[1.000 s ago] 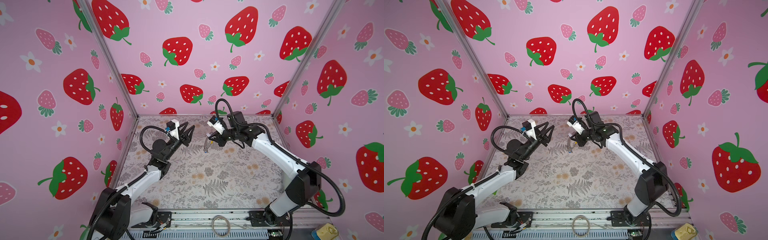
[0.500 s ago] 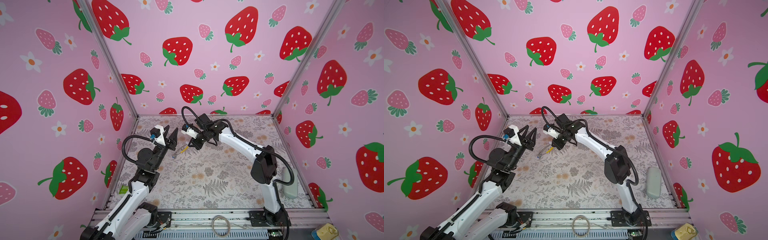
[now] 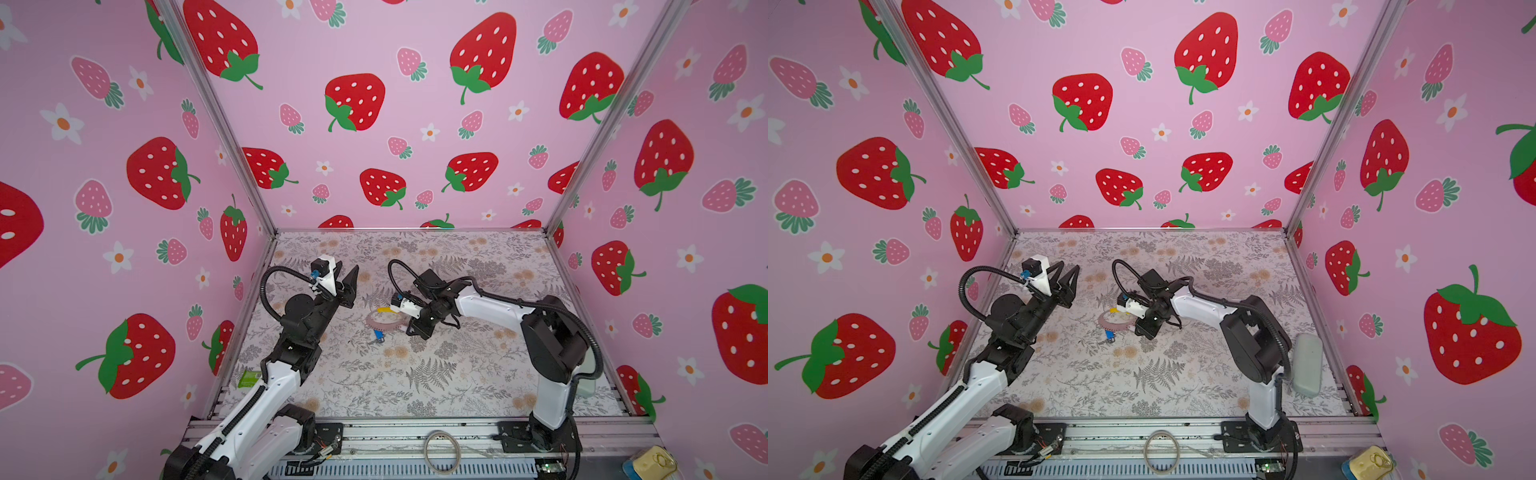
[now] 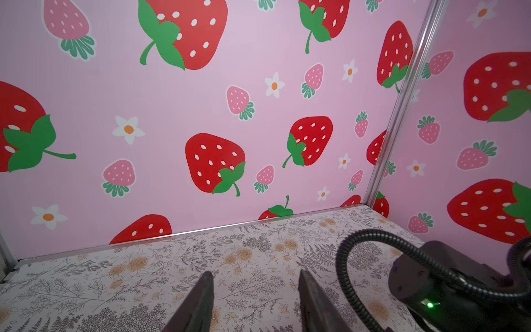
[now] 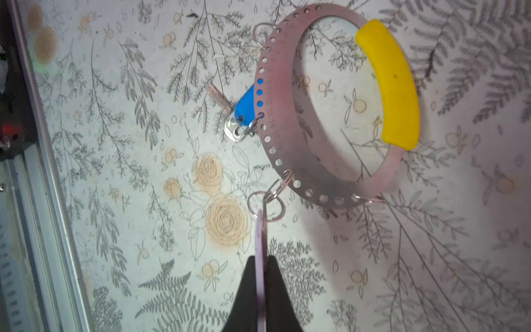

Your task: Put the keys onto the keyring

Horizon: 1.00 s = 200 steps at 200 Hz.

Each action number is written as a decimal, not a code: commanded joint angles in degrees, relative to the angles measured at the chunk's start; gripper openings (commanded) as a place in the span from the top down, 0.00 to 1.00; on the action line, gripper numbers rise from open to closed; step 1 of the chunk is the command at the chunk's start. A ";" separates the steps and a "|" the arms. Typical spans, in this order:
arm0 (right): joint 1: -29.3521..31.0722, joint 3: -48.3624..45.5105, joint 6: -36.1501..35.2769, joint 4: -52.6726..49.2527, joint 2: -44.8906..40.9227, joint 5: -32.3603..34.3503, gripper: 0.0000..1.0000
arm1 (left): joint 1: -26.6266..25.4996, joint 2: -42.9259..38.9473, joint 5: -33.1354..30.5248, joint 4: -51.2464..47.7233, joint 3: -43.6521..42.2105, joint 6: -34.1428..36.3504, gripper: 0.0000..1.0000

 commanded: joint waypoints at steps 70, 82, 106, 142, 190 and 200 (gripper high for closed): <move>-2.04 -17.01 -2.23 7.20 -9.18 -0.84 0.77 | -2.26 4.72 0.37 -2.52 1.81 0.39 0.50; -2.06 -19.09 -3.00 7.48 -11.50 -1.31 0.74 | -2.32 4.65 0.64 -3.19 1.80 0.90 0.50; -2.24 -22.42 -3.46 8.12 -16.08 0.57 0.59 | -2.41 4.55 0.67 -4.46 1.58 1.48 0.50; -9.41 -23.49 -0.89 13.31 -21.27 4.21 0.07 | -2.01 4.44 -2.25 -9.54 2.38 3.49 0.48; -24.20 -40.01 3.81 48.44 -32.94 24.26 0.01 | 4.50 1.53 -13.41 -23.65 -0.31 4.73 0.43; -26.71 -45.05 3.20 56.49 -34.47 28.41 0.01 | 5.89 1.50 -15.01 -23.79 -2.45 4.99 0.41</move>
